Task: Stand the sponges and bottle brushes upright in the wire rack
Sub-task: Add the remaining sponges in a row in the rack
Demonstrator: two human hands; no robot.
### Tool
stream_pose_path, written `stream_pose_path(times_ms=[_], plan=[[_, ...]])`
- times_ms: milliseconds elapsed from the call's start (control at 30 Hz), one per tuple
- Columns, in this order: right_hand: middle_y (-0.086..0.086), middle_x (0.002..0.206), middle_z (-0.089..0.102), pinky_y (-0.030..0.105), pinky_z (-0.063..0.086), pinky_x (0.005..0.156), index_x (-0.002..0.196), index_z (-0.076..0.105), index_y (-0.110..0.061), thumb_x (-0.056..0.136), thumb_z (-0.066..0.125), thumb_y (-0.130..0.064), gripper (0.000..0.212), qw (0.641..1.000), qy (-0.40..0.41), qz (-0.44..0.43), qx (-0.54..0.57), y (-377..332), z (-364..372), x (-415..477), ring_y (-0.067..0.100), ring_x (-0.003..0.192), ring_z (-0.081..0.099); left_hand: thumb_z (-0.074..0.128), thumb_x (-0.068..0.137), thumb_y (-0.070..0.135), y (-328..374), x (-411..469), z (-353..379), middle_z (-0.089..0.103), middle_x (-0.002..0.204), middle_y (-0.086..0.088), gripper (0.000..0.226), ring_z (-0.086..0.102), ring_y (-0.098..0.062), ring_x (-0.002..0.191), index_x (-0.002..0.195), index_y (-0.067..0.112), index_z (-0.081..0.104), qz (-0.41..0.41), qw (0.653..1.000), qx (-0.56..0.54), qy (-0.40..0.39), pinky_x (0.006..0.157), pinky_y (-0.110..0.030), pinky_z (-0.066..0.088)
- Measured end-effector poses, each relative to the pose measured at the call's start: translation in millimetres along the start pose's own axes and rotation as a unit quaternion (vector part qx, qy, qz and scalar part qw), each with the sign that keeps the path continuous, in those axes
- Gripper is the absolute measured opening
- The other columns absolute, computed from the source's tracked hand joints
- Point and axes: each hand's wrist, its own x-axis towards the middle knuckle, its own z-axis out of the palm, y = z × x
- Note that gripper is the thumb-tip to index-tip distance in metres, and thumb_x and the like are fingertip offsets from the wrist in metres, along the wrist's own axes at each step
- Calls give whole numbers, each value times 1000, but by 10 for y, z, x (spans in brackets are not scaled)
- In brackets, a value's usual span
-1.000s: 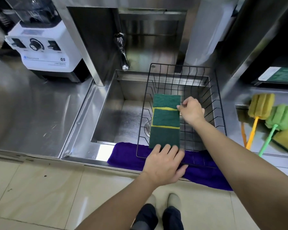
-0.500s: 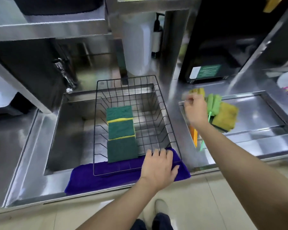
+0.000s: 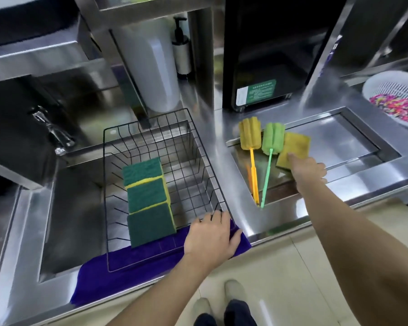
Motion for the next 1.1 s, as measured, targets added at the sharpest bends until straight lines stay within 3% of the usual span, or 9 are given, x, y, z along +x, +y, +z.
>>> stream_pose_path(times_ms=[200, 300, 400, 533, 633, 767, 867, 967, 1100], plan=[[17, 137, 49, 44, 32, 109, 130, 43, -6, 75, 66, -48, 73, 998, -21, 11, 65, -45, -14, 16, 35, 129, 42, 37, 83, 51, 2, 2, 13, 60, 66, -2, 43, 58, -21, 55, 77, 14, 59, -2, 1000, -1, 0, 45, -30, 43], [16, 126, 55, 48, 46, 99, 122, 36, -5, 75, 72, -26, 62, 980, -46, -2, 194, -90, -36, -16, 35, 114, 54, 37, 83, 51, 1, 2, 2, 60, 66, -1, 43, 58, -20, 55, 76, 15, 59, 0, 1000, -2, -6, 45, -30, 43], [10, 110, 52, 49, 55, 87, 128, 28, -4, 71, 76, -21, 76, 949, -45, 4, 311, -166, -73, -121, 34, 99, 59, 35, 83, 52, -1, 2, 1, 60, 66, -1, 45, 58, -20, 55, 77, 15, 59, -5, 1000, 2, -20, 44, -30, 44], [14, 111, 67, 38, 57, 75, 105, 55, -6, 65, 80, -23, 50, 903, -56, 11, 426, -309, -129, -187, 29, 85, 64, 33, 88, 54, -2, 3, -36, 64, 81, -1, 48, 61, -22, 69, 90, 14, 60, -9, 998, 2, -58, 55, -34, 46], [8, 89, 64, 28, 49, 49, 78, 49, -20, 74, 74, -25, 26, 877, -100, -21, 469, -483, -186, -357, 22, 62, 57, 39, 90, 56, -26, -18, -52, 65, 92, -2, 47, 62, -22, 81, 101, 15, 59, -15, 999, -10, -49, 64, -36, 47], [2, 78, 57, 14, 28, 32, 87, 42, -20, 81, 66, -15, 25, 862, -204, -81, 458, -708, -158, -652, 15, 42, 46, 18, 87, 64, -91, -86, -49, 64, 101, -3, 62, 61, -24, 89, 107, 17, 55, -17, 999, -12, -50, 71, -37, 45], [8, 82, 60, 19, 44, 41, 83, 43, -16, 81, 56, 12, 31, 835, -287, -98, 459, -860, -76, -867, 17, 52, 59, 8, 81, 68, -227, -193, -59, 64, 101, -3, 73, 60, -24, 91, 107, 18, 54, -35, 999, -4, -39, 73, -38, 43], [13, 103, 57, 33, 57, 80, 103, 47, -11, 78, 50, 23, 42, 785, -362, -120, 488, -974, 78, -1063, 27, 91, 61, 13, 80, 73, -386, -299, -92, 65, 94, -1, 73, 61, -24, 86, 100, 18, 56, -64, 998, -22, -16, 74, -37, 44], [5, 107, 57, 33, 50, 84, 96, 52, -17, 92, 53, -11, 8, 742, -431, -131, 497, -1123, 280, -1313, 18, 95, 59, 36, 81, 72, -507, -420, -98, 62, 74, 0, 62, 57, -21, 70, 79, 16, 62, -69, 996, -32, 47, 68, -33, 42]])
